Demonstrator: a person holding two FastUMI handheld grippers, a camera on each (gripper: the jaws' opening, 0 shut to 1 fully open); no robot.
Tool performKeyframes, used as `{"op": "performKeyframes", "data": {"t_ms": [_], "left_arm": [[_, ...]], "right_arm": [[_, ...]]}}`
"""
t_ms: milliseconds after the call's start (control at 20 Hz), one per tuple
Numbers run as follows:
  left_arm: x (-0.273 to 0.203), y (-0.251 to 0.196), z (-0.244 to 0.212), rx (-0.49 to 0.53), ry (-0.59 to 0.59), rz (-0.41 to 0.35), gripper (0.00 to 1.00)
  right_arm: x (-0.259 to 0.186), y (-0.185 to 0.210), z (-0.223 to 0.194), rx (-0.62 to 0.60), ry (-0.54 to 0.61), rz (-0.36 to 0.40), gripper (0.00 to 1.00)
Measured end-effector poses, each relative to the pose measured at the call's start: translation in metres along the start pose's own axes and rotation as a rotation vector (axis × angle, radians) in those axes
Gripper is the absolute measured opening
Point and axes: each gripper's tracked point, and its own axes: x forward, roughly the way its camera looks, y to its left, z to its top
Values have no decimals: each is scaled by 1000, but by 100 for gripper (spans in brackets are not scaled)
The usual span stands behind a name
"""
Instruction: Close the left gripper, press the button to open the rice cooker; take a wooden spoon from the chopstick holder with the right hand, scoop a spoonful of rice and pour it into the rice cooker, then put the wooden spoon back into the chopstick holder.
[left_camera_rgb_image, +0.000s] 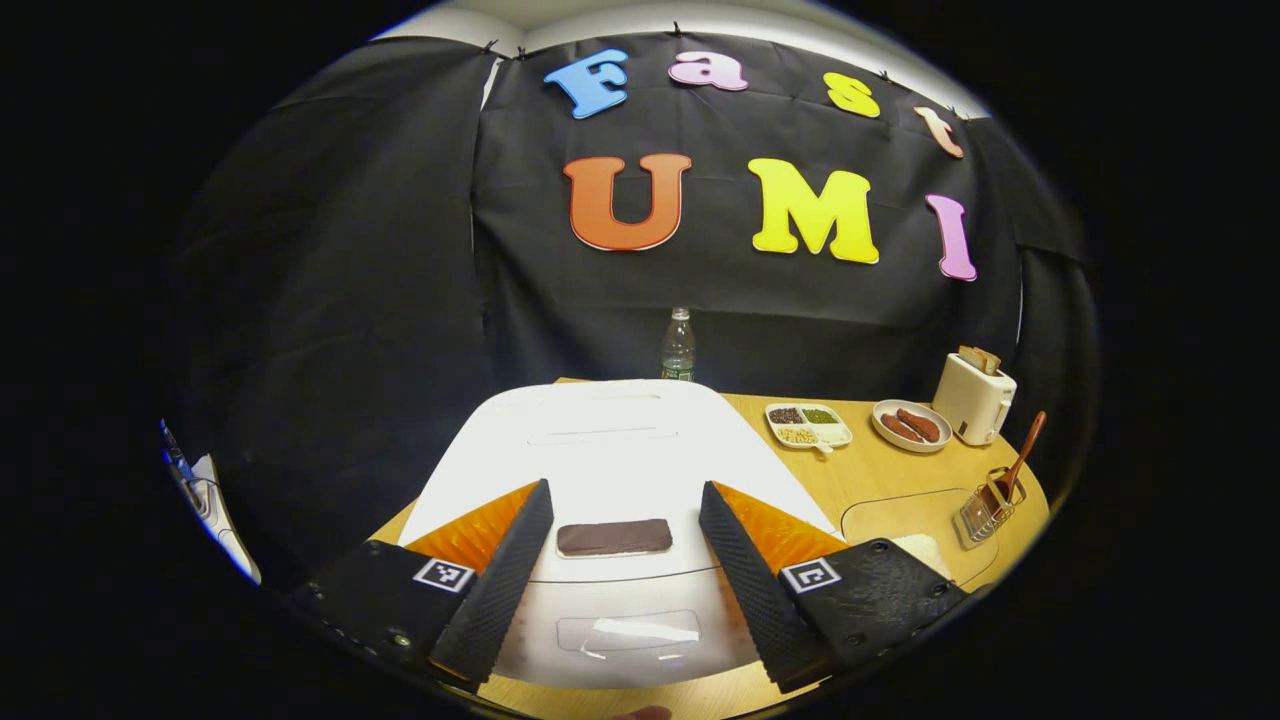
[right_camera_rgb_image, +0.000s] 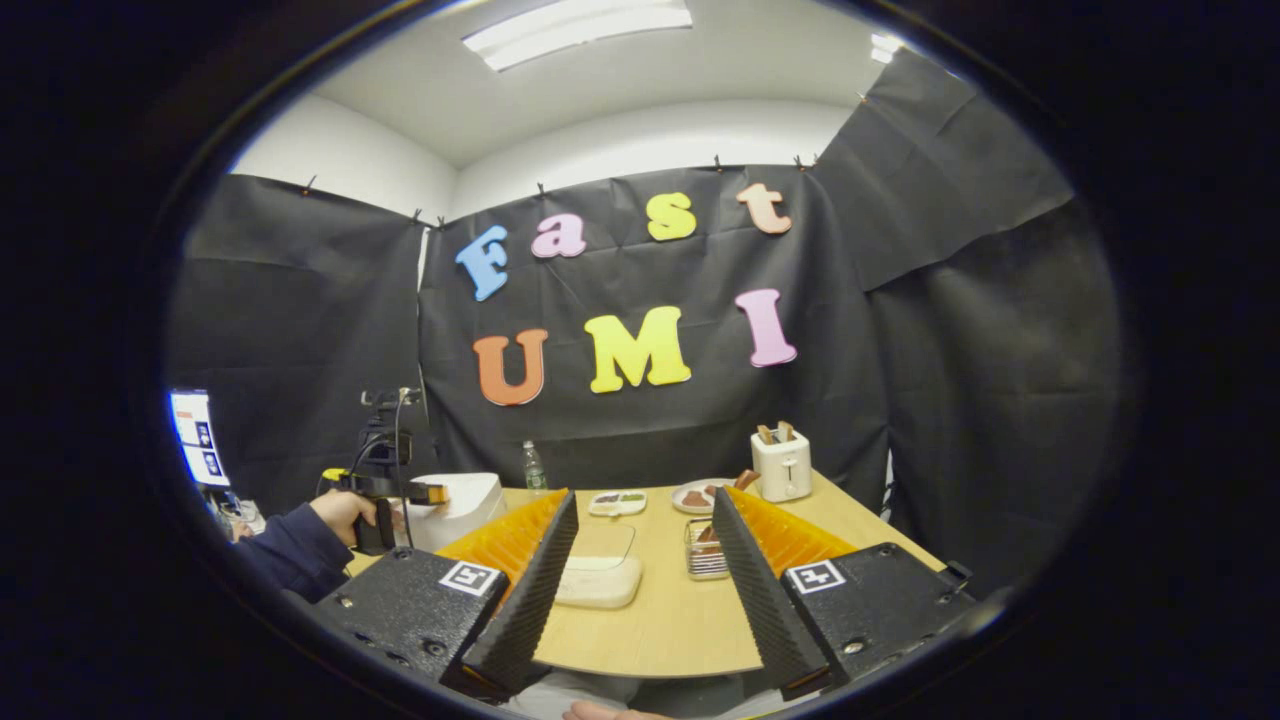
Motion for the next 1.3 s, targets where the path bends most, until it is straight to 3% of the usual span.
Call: {"op": "performKeyframes", "data": {"t_ms": [500, 850, 1150, 1300], "left_arm": [[-12, 5, 12, -15, -12, 8, 93], [-66, -3, 50, -51, -115, -36, 93], [-132, -31, 82, 17, -202, -84, 93], [-168, -58, 100, 39, -272, -149, 93]], "right_arm": [[8, -15, 0, 11, 4, -38, 89], [16, -30, -2, 3, 23, -88, 89], [13, -28, 5, -26, 8, -98, 89], [9, -28, 9, -49, -6, -100, 89]]}}
